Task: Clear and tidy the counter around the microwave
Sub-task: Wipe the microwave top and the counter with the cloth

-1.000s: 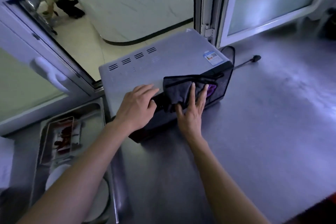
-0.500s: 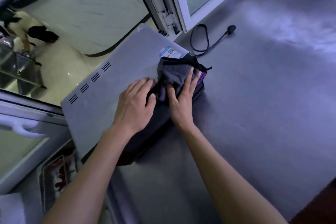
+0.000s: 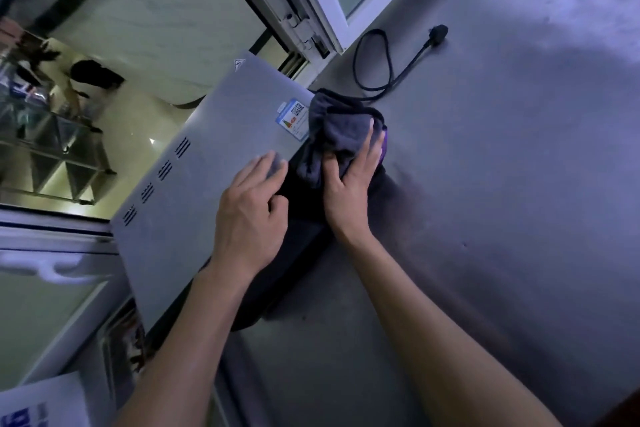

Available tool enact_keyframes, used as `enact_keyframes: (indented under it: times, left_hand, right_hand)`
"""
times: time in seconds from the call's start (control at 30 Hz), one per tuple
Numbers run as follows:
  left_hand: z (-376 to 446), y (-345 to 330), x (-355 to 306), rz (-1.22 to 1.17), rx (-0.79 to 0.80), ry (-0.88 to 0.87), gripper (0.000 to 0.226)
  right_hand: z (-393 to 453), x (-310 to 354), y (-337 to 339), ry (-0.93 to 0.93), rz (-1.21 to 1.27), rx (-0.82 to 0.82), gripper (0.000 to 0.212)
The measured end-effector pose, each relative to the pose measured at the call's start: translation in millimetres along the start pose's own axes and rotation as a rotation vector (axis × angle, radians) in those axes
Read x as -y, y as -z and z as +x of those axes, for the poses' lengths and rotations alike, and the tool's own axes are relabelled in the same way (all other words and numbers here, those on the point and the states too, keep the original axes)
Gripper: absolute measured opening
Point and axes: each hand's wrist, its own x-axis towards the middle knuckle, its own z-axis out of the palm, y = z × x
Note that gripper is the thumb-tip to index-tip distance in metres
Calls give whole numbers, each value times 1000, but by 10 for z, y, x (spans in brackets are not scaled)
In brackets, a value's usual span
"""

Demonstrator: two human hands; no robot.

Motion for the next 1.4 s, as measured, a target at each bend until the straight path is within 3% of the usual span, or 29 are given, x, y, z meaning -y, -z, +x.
enact_keyframes:
  times: [0.2,0.4,0.67,0.93,1.03,1.23,1.4]
  left_hand:
    - [-178,64,129,-71,32,32,62]
    - [-934,299,669,-95,22,140,56]
    - [-1665,479,1264,-162,67,101,54]
    - [-2077,661,1524,-326,95,192,49]
    - [-2118,650,1561,-323,91,126,50]
    - [-2002,504,1673,-203,122,-24,53]
    - [-1717,445,1440,-164,140,-76,53]
  right_hand:
    - [-297,13,-151,-9,3,8,90]
    - [-850,-141,-421,-13,-15,50,87]
    - [-1969,-426,-1096,-57,32,85,94]
    - [-2949,-811,-1657,-84,41,103,98]
    - [-3244,-902,-1790,-94,43,153,100]
    - [-3167,-797,-1811,-134,54,118,95]
    - [-2499,-663,-1479,-187,51,32,86]
